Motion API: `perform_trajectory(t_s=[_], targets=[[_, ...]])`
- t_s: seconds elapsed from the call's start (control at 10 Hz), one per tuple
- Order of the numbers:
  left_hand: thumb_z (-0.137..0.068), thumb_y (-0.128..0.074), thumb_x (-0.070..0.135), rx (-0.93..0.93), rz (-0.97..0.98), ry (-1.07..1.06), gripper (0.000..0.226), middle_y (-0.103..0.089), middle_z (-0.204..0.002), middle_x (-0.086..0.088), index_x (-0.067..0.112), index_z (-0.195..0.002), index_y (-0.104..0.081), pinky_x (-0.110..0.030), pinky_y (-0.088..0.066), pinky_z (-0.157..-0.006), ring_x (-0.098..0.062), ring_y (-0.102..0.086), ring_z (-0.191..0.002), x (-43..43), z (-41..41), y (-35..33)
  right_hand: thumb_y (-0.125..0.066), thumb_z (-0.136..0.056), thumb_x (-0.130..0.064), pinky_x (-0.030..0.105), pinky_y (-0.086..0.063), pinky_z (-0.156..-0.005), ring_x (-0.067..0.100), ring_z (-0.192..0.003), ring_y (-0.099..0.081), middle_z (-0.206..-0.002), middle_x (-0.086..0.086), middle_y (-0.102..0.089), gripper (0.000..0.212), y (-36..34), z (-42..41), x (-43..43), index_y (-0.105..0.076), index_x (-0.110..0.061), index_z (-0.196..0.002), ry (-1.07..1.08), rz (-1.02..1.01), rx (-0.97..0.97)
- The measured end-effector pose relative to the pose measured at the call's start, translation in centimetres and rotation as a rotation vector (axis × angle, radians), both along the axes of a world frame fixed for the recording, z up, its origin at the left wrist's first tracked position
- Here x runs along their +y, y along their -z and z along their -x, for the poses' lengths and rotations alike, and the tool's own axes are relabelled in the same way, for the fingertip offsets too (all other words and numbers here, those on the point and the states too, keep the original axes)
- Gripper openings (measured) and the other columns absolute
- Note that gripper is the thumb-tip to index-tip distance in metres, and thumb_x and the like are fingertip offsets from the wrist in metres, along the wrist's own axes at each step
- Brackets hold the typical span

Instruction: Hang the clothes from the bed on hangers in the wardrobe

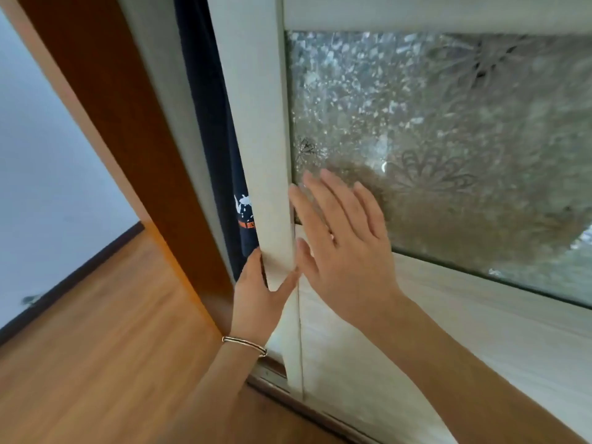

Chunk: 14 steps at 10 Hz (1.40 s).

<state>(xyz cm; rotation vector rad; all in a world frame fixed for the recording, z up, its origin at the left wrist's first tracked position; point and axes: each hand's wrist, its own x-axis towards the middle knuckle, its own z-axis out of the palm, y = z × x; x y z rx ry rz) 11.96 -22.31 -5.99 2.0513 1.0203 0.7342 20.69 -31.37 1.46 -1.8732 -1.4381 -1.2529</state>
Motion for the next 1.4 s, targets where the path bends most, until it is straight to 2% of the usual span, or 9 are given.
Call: perform_trajectory(t_s=[0.2, 0.5, 0.6, 0.8, 1.0, 1.1, 1.2, 1.3, 1.4], targets=[[-0.081, -0.063, 0.035, 0.039, 0.002, -0.176, 0.071, -0.044, -0.143, -0.004, 0.014, -0.141, -0.032, -0.034, -0.035, -0.111, -0.020, -0.041, -0.132, 4.4, 1.7, 0.2, -0.038, -0.092, -0.020, 0.043, 0.002, -0.115, 0.021, -0.141, -0.029, -0.150, 0.007, -0.035, 0.055, 0.6, 0.5, 6.1, -0.028, -0.005, -0.143, 0.075, 0.318, -0.089], [-0.079, -0.068, 0.026, -0.006, -0.110, -0.417, 0.081, -0.026, -0.151, -0.002, 0.019, -0.144, -0.021, -0.039, -0.026, -0.115, -0.020, -0.021, -0.141, 9.4, 3.5, -0.8, -0.013, -0.095, -0.014, 0.044, 0.005, -0.114, 0.024, -0.141, -0.029, -0.148, 0.014, -0.037, 0.052, -0.2, 3.0, 12.7, -0.029, -0.005, -0.143, -0.086, 0.340, -0.046], [-0.073, -0.073, 0.029, -0.053, -0.059, -0.456, 0.096, -0.016, -0.154, 0.000, 0.023, -0.146, -0.011, -0.039, -0.026, -0.115, -0.018, -0.017, -0.143, 11.2, 4.0, -0.7, -0.031, -0.089, -0.021, 0.045, 0.008, -0.113, 0.026, -0.142, -0.026, -0.150, 0.015, -0.034, 0.059, -0.3, 3.4, 14.1, -0.022, -0.011, -0.146, -0.127, 0.377, -0.062], [-0.075, -0.064, 0.040, 0.030, -0.013, -0.438, 0.072, -0.046, -0.139, -0.001, 0.022, -0.137, -0.031, -0.039, -0.045, -0.103, -0.021, -0.046, -0.127, 14.2, 4.5, -1.2, -0.046, -0.083, -0.028, 0.045, 0.014, -0.112, 0.027, -0.143, -0.023, -0.150, 0.016, -0.033, 0.066, -0.9, 4.6, 16.8, -0.029, -0.013, -0.145, -0.147, 0.428, -0.045], [-0.087, -0.055, 0.029, 0.146, -0.048, -0.411, 0.068, -0.033, -0.148, -0.006, 0.014, -0.144, -0.022, -0.035, -0.037, -0.106, -0.023, -0.038, -0.133, 15.0, 4.6, -1.6, -0.052, -0.083, -0.037, 0.047, 0.016, -0.110, 0.029, -0.144, -0.018, -0.152, 0.018, -0.027, 0.070, -0.9, 4.8, 17.3, -0.027, -0.020, -0.146, -0.120, 0.488, -0.088], [-0.088, -0.053, 0.030, 0.168, -0.049, -0.417, 0.068, -0.038, -0.147, -0.007, 0.015, -0.145, -0.020, -0.036, -0.041, -0.104, -0.025, -0.045, -0.129, 14.7, 4.8, -1.9, -0.060, -0.077, -0.035, 0.045, 0.008, -0.113, 0.028, -0.142, -0.026, -0.148, 0.017, -0.036, 0.069, -1.2, 5.1, 17.2, -0.038, -0.022, -0.141, -0.190, 0.456, 0.004], [-0.090, -0.051, 0.030, 0.257, -0.043, -0.347, 0.046, -0.061, -0.120, -0.006, 0.013, -0.131, -0.041, -0.026, -0.054, -0.078, -0.023, -0.061, -0.105, 14.2, 5.8, -3.5, -0.062, -0.076, -0.032, 0.041, 0.007, -0.113, 0.027, -0.141, -0.030, -0.145, 0.016, -0.042, 0.050, -1.7, 5.4, 16.9, -0.058, -0.021, -0.125, -0.303, 0.479, 0.126], [-0.091, -0.050, 0.024, 0.153, -0.102, -0.310, 0.029, -0.065, -0.108, -0.003, 0.013, -0.117, -0.057, -0.011, -0.043, -0.071, -0.013, -0.060, -0.091, 12.6, 7.1, -7.2, -0.052, -0.086, -0.023, 0.025, 0.002, -0.115, 0.020, -0.141, -0.029, -0.149, 0.007, -0.038, 0.032, -2.7, 4.6, 16.0, -0.066, -0.018, -0.114, -0.540, 0.392, 0.327], [-0.088, -0.057, 0.023, -0.186, -0.182, -0.317, 0.021, -0.068, -0.101, 0.010, 0.021, -0.107, -0.065, -0.009, -0.047, -0.083, 0.005, -0.062, -0.085, 10.2, 8.8, -11.7, -0.053, -0.087, -0.018, 0.002, -0.028, -0.099, -0.001, -0.114, -0.051, -0.127, -0.001, -0.060, 0.027, -6.2, 3.6, 13.2, -0.069, -0.015, -0.108, -0.747, 0.166, 0.710]])
